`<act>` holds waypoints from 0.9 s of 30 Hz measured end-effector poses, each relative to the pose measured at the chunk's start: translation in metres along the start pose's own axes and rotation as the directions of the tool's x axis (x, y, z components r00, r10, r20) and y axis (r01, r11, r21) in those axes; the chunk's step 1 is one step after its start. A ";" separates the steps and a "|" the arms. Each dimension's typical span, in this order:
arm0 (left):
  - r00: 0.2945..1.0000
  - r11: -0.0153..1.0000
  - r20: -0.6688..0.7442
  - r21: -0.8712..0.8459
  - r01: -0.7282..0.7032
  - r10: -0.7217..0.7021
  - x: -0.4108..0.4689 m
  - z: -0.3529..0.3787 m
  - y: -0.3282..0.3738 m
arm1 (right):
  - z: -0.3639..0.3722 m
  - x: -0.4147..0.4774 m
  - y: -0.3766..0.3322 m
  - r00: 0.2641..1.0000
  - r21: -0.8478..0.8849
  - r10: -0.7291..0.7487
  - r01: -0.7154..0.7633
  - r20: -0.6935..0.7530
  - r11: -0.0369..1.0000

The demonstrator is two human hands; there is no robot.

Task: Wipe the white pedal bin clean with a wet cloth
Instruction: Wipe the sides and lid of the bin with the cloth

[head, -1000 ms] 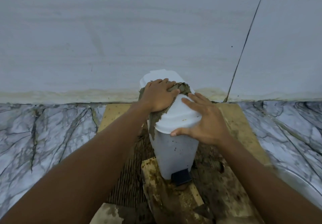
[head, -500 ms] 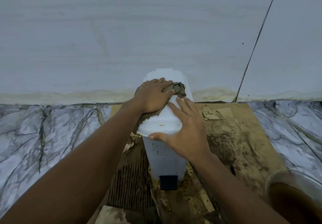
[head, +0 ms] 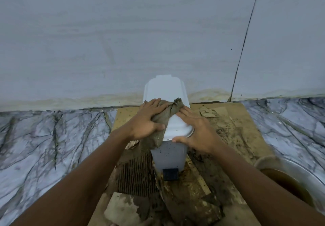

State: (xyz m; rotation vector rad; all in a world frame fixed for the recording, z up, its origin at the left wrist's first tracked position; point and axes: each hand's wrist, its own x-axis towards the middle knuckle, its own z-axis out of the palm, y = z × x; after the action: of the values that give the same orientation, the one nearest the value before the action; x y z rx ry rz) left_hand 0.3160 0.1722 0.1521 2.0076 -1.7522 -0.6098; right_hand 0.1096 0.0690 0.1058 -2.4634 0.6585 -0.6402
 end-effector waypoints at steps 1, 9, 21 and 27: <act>1.000 1.000 0.017 0.018 -0.008 0.007 -0.004 -0.002 -0.004 | -0.001 -0.001 0.000 0.999 0.016 0.024 -0.024 -0.024 1.000; 0.975 0.975 -0.200 0.217 -0.050 0.095 0.002 0.024 -0.008 | -0.006 0.001 -0.003 0.997 0.102 0.033 -0.025 -0.075 0.994; 0.963 0.981 -0.249 0.185 -0.056 0.102 -0.009 0.028 -0.029 | -0.010 0.031 -0.003 0.989 -0.048 0.040 -0.033 0.143 0.998; 0.958 0.924 -0.271 0.381 0.021 0.090 0.014 0.041 0.001 | -0.015 0.038 0.015 0.976 -0.023 0.102 -0.099 0.195 0.995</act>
State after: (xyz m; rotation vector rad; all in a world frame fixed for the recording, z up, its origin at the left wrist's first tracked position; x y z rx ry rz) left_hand 0.2933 0.1574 0.1187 2.1743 -1.8243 0.0461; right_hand 0.1255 0.0313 0.1197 -2.4470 0.7054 -0.3497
